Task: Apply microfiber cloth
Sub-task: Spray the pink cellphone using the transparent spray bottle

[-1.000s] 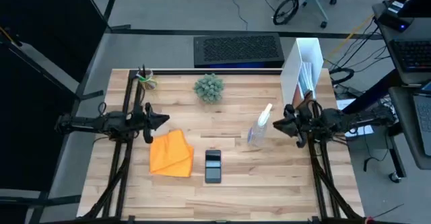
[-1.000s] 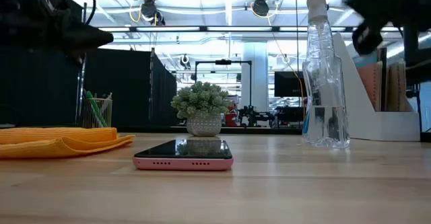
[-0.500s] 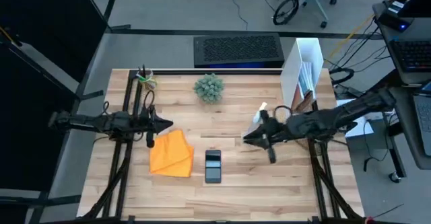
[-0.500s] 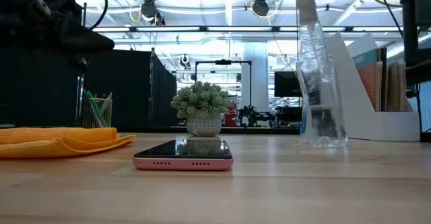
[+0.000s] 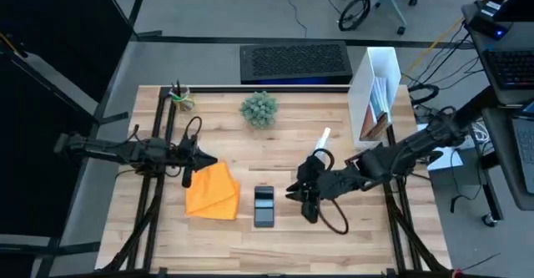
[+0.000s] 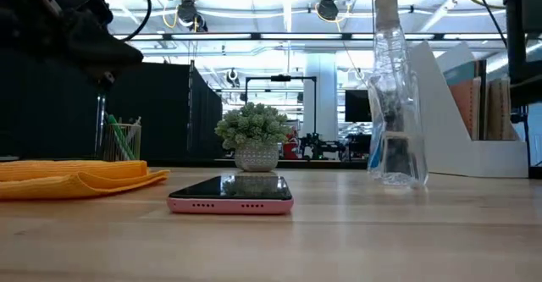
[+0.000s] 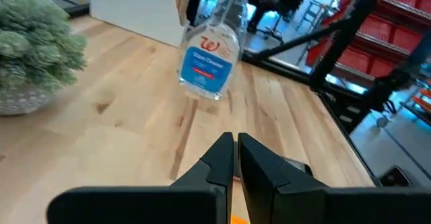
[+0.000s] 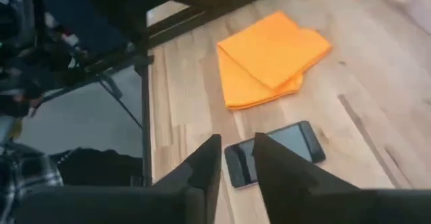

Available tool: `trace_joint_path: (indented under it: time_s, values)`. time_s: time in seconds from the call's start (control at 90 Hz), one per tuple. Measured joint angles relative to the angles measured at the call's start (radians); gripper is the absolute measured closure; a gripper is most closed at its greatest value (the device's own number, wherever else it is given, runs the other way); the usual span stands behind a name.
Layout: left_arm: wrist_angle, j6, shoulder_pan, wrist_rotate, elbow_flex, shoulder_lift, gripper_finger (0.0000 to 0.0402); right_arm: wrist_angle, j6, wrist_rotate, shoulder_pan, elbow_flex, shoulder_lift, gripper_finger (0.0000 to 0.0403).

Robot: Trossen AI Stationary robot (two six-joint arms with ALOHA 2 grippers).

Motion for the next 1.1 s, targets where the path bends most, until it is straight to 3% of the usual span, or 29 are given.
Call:
trace_joint_path:
  time_s: [0.2,0.344,0.467,0.722,1.1]
  values:
    - [0.003,-0.001,-0.029,0.024,0.020,0.066,0.0393,-0.028,0.260,0.021,0.079,-0.003,0.068,0.0243]
    - [0.016,-0.002,-0.074,0.024,0.022,0.140,0.0393,-0.058,0.573,0.111,0.142,-0.033,0.187,0.0200]
    - [0.040,-0.042,-0.116,0.024,0.022,0.230,0.0393,0.012,0.743,0.142,0.158,-0.064,0.297,0.0181]
    - [0.124,-0.080,-0.189,0.019,0.044,0.458,0.0393,0.113,0.829,0.148,0.113,-0.087,0.429,0.0180]
    - [0.121,-0.019,-0.246,0.006,0.269,0.945,0.0393,0.244,0.839,0.152,0.049,-0.087,0.553,0.0183]
